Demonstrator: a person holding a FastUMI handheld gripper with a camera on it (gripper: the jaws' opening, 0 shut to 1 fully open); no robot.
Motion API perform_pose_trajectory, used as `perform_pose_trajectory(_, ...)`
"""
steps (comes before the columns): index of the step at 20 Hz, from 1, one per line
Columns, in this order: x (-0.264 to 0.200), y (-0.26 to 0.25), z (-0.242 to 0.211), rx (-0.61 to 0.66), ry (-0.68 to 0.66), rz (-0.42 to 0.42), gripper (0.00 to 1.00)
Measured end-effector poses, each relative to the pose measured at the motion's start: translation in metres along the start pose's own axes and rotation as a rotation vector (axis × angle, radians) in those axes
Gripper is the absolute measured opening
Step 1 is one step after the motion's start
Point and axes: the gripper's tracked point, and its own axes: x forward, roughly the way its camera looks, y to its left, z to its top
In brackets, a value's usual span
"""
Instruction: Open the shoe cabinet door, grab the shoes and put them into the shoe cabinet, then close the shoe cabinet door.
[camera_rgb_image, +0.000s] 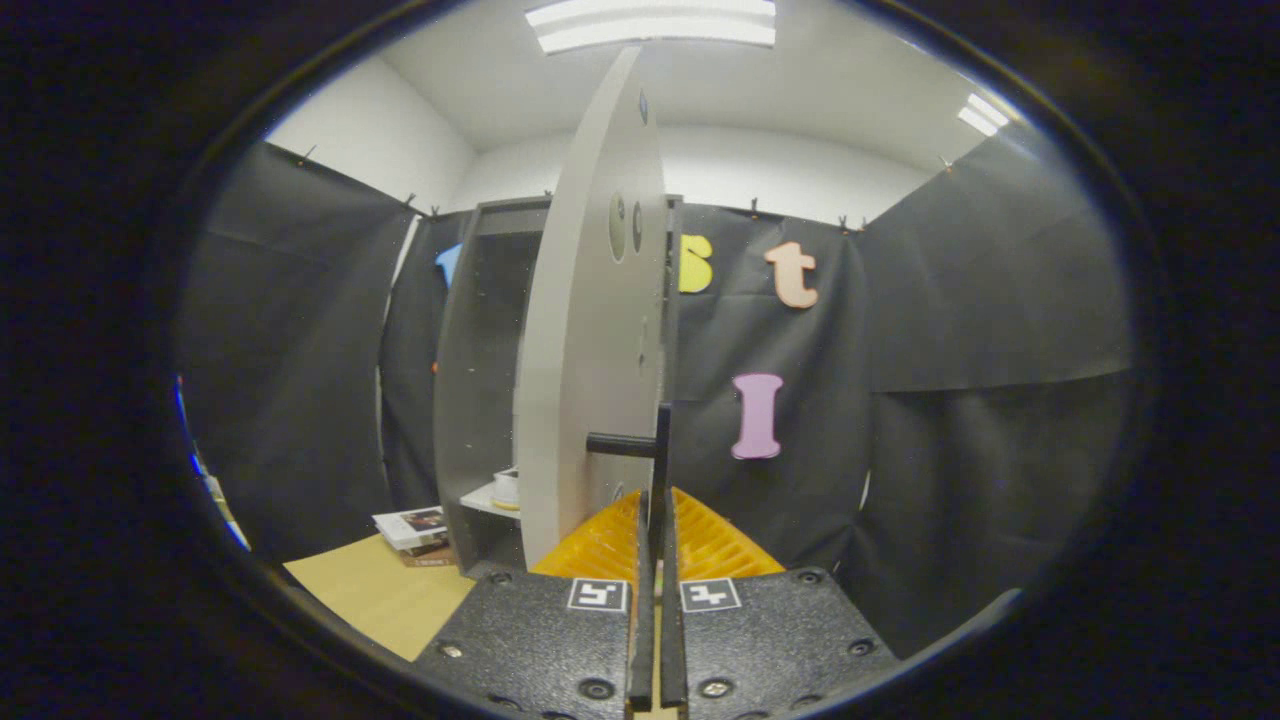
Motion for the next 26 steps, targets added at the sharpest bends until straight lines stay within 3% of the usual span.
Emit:
perform_pose_trajectory(5,0.001,-0.014,-0.004,0.154,0.022,0.202,0.04)
perform_pose_trajectory(8,0.004,-0.019,-0.01,0.086,0.027,0.145,0.04)
perform_pose_trajectory(11,-0.022,-0.019,-0.014,0.009,0.008,0.063,0.1)
perform_pose_trajectory(13,-0.046,-0.019,-0.012,-0.065,-0.043,-0.031,0.35)
perform_pose_trajectory(14,-0.059,-0.018,-0.01,-0.1,-0.061,-0.07,0.57)
perform_pose_trajectory(16,-0.082,0.009,-0.022,-0.13,-0.057,-0.061,1.0)
perform_pose_trajectory(21,-0.107,0.075,-0.033,-0.023,-0.077,0.056,1.0)
perform_pose_trajectory(26,-0.087,0.122,-0.079,0.019,-0.028,0.106,1.0)
